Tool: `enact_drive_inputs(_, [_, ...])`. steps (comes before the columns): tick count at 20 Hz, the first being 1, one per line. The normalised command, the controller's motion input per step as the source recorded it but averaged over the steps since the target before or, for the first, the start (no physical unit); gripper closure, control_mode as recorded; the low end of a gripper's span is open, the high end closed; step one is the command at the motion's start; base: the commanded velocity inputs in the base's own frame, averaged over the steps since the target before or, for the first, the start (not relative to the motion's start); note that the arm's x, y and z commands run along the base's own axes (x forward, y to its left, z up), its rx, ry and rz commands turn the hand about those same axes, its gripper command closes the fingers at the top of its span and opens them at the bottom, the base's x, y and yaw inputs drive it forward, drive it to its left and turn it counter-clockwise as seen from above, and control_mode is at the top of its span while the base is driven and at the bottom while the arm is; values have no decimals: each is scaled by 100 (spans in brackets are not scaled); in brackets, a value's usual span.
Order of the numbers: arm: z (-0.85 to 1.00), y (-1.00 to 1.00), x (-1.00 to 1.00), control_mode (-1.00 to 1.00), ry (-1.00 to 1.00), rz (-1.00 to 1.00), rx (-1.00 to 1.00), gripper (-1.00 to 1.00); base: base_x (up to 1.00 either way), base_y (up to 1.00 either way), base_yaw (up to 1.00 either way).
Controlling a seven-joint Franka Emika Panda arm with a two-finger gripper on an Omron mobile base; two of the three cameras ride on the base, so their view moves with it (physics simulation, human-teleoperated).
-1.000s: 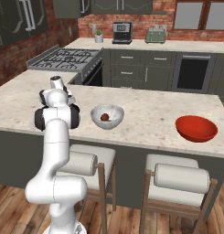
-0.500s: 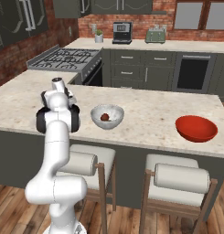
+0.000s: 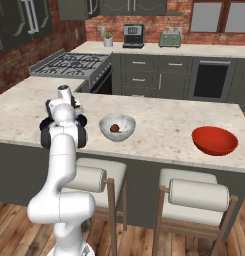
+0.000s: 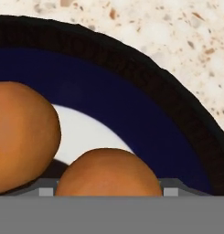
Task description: Take the fruits from the plate on the dining counter and place two fruits in each bowl.
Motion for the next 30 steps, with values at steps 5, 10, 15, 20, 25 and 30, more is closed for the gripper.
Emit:
enact_drive_inputs(5, [-5, 0, 0, -100, 1, 0, 0, 100, 0, 0, 0])
enact_drive_inputs(10, [5, -14, -20, -100, 0, 0, 0, 100, 0, 0, 0])
enact_drive_inputs(15, [27, -74, -93, -100, 0, -14, 1, 100, 0, 0, 0])
enact_drive_inputs(20, [62, -75, -99, -100, -1, -18, 3, 100, 0, 0, 0])
enact_drive_inputs(25, [69, -53, -99, -100, 0, -21, 0, 100, 0, 0, 0])
enact_drive_inputs(30, [57, -48, -100, -100, 0, -27, 0, 100, 0, 0, 0])
